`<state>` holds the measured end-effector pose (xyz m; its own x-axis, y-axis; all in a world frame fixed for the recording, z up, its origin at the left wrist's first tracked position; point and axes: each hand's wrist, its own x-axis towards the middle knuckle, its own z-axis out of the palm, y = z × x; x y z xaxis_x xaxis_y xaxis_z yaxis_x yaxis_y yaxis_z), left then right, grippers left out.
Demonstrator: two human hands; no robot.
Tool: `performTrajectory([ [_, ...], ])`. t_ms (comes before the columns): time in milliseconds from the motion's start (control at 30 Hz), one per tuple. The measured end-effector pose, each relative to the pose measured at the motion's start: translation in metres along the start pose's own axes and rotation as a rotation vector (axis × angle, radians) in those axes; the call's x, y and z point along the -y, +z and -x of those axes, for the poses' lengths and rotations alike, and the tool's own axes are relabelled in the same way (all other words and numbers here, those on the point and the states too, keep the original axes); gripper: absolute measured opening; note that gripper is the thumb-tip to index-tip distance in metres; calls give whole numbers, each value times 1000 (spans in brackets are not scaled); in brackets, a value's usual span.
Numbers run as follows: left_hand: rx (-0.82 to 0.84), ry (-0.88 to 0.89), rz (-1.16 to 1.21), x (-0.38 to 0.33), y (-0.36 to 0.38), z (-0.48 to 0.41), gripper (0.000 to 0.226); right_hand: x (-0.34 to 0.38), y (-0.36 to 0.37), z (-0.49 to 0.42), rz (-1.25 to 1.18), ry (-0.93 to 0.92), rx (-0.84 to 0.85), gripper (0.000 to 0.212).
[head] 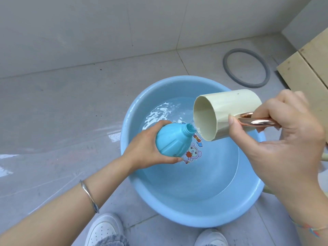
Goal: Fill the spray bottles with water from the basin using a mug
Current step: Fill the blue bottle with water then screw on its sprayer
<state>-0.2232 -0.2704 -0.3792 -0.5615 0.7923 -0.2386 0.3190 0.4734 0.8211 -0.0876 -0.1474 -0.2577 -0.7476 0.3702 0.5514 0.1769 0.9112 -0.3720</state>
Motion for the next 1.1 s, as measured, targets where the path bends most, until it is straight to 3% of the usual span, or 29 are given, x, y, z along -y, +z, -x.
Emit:
performTrajectory([
  [67,0,-3,-5,1,0,0,83,-14,-24,-18,-21,73,-64,32],
  [467,-1,-7,-16,1,0,0,84,-18,-19,-14,71,-180,-72,30],
  [700,-8,4,-18,1,0,0,82,-19,-17,-11,85,-194,-68,30],
  [833,-9,-3,-5,1,0,0,82,-23,-17,-9,17,-40,-75,31],
  [1000,-4,1,29,2,-1,0,84,-46,-18,-4,-189,320,-165,32],
  [1100,-14,-7,35,2,-1,0,86,-68,-7,8,-164,490,-95,32],
])
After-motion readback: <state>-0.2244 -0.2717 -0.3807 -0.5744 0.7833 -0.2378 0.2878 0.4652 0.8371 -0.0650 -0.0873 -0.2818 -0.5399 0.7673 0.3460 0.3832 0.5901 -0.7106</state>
